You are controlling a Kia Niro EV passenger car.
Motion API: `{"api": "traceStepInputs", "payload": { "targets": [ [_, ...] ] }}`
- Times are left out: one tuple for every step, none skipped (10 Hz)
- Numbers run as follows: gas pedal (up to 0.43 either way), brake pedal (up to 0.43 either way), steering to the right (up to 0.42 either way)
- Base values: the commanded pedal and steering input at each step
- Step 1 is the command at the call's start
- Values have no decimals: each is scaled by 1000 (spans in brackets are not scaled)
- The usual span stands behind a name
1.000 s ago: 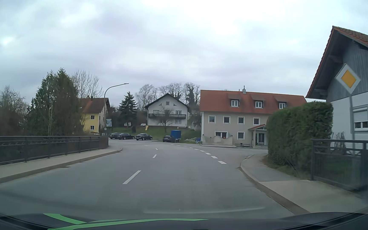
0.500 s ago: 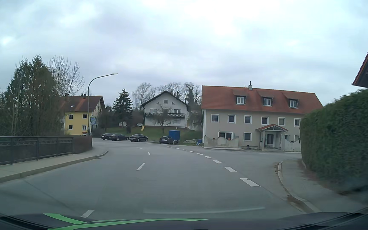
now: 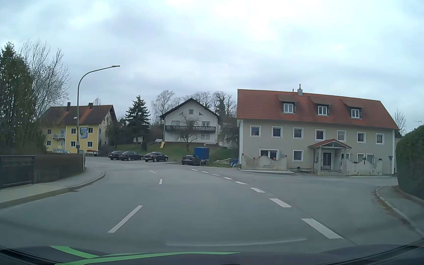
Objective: Follow the waypoints while adhering to traffic rules and regulations
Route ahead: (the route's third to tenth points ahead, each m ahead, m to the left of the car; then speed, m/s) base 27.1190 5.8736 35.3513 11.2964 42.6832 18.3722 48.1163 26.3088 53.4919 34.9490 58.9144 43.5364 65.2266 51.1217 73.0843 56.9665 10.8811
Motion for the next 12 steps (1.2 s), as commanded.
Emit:
{"api": "traceStepInputs", "payload": {
  "targets": [
    [0,0,-5],
    [0,0,-6],
    [0,0,-12],
    [0,0,-20],
    [0,0,-23],
    [0,0,-25],
    [0,0,-27],
    [0,0,-33],
    [0,0,-41],
    [0,0,-51],
    [0,0,-61],
    [0,0,-66]
  ]
}}
